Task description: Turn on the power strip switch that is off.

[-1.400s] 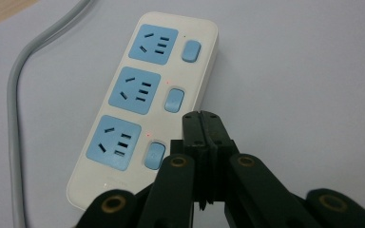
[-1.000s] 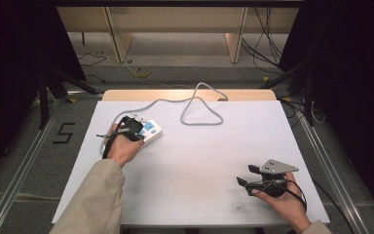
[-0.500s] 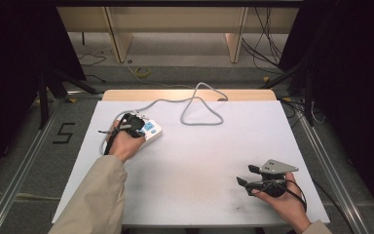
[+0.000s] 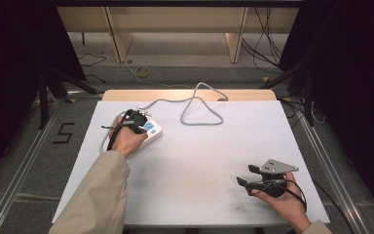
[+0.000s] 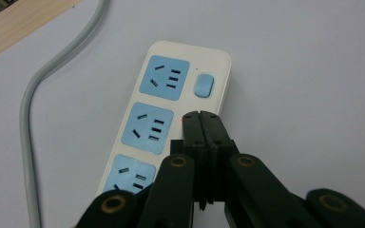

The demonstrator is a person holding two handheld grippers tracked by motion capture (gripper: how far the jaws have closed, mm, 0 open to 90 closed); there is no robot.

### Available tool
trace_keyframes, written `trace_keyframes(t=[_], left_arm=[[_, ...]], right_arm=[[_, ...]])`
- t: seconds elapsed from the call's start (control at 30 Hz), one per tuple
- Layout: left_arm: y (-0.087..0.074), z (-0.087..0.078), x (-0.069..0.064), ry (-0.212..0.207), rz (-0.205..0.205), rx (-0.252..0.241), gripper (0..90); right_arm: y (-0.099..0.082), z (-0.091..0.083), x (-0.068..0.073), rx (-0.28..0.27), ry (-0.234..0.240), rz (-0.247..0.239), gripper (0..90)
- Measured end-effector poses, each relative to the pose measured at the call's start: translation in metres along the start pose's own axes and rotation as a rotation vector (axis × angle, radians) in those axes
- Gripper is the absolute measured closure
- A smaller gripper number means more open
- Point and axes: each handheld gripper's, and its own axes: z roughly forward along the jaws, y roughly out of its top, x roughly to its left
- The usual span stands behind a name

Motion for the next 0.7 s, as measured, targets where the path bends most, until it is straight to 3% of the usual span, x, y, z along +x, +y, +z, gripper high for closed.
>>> trace_keyframes(t=[0.7], left_arm=[[0.016,0.009,0.003,0.014,0.035,0.021,89.9]], right_arm=[[0.000,0.000,0.000,-0.001,0.001,0.002,33.7]])
